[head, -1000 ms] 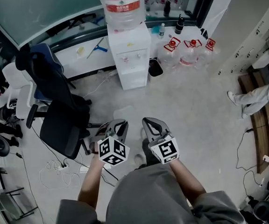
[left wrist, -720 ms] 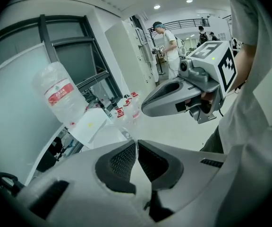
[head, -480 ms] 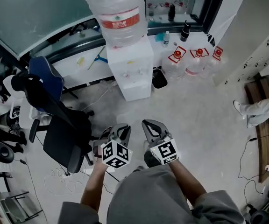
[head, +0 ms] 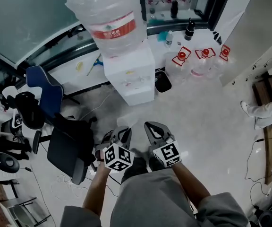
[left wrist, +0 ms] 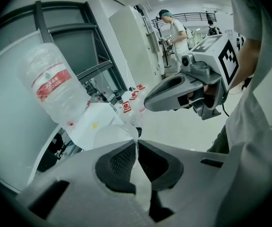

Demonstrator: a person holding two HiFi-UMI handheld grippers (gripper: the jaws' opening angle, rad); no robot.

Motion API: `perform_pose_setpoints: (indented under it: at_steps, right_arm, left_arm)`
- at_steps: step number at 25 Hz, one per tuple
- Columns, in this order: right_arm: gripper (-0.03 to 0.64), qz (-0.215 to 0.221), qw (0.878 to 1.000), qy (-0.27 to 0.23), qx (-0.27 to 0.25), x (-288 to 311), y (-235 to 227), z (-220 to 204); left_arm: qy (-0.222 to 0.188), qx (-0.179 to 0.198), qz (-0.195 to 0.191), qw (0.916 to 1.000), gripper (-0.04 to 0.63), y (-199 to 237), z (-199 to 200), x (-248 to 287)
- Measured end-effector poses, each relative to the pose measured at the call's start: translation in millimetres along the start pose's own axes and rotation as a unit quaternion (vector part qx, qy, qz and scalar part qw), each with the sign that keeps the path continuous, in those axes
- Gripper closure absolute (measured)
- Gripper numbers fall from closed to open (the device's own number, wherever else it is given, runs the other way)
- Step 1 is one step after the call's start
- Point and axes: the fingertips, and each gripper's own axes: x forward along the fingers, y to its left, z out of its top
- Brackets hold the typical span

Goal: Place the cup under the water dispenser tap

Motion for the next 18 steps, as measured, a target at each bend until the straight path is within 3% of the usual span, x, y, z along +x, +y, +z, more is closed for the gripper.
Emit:
perform_pose_setpoints:
  at_steps: [7, 18]
  right_arm:
    - [0.605, -0.030, 0.999, 0.017, 0.025, 46, -27, -18]
    - [0.606, -0.114, 0.990, 0.061, 0.063, 151, -73, -63]
  left_arm:
    - [0.017, 0.016, -0.026, 0.9994, 0.575, 35, -28, 49]
    - [0.023, 0.077, -0.099, 0.9918, 0.575, 102, -81, 139]
